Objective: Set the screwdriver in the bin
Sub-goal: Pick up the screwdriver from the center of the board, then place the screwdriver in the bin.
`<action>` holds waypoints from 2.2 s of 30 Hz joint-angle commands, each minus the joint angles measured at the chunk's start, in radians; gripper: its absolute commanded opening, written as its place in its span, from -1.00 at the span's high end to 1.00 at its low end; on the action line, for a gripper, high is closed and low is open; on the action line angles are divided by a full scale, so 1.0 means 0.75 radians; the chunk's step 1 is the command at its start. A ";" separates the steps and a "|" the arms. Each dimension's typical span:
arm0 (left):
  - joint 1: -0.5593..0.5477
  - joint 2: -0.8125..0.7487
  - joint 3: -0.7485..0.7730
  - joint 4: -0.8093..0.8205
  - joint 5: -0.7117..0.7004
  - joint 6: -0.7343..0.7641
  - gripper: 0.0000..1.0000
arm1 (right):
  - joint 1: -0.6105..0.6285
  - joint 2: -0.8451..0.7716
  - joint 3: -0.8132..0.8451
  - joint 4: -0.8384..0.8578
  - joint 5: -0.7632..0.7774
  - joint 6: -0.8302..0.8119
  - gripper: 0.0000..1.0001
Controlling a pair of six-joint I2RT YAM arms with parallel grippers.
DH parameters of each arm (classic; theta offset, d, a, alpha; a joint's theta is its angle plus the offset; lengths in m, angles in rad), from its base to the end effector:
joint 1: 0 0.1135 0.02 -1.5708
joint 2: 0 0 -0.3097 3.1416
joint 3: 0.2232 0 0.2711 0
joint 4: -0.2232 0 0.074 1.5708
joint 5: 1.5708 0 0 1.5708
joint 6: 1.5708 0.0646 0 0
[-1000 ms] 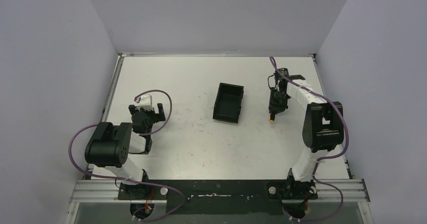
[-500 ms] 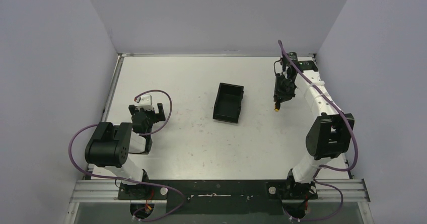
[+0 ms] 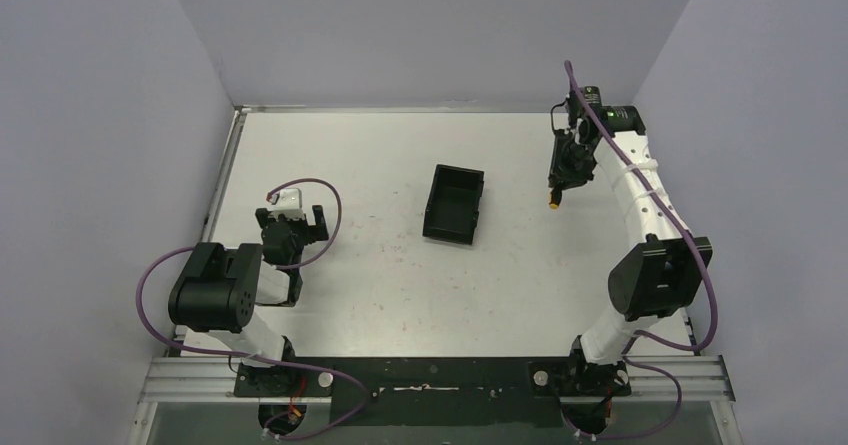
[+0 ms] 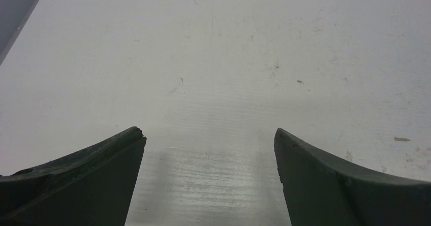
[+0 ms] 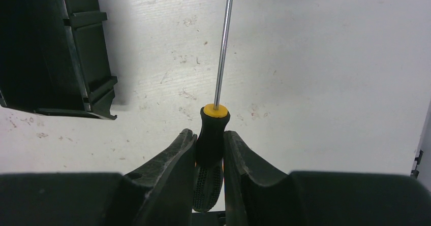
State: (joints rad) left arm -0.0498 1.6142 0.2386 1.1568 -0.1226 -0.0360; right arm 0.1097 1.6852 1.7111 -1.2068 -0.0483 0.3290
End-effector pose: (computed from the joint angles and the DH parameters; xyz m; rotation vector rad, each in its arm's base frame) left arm 0.2785 -0.0060 0.1452 -0.0756 1.7866 0.0481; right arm 0.3682 0.0437 0.3599 0.2896 2.7504 0.1840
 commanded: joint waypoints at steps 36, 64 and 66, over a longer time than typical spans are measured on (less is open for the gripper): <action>0.001 -0.004 0.017 0.079 -0.002 0.005 -0.94 | 0.592 0.403 0.522 0.201 0.015 0.311 1.00; 0.001 -0.004 0.017 0.077 -0.002 0.007 -0.94 | 0.627 0.530 -0.040 0.552 -0.050 0.185 1.00; 0.001 -0.004 0.017 0.078 -0.002 0.007 -0.94 | 0.620 0.534 -0.044 0.567 -0.049 0.186 1.00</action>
State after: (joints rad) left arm -0.0498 1.6142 0.2386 1.1568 -0.1226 -0.0357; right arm 0.5831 2.0880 1.6844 -0.8356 -0.0933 0.4824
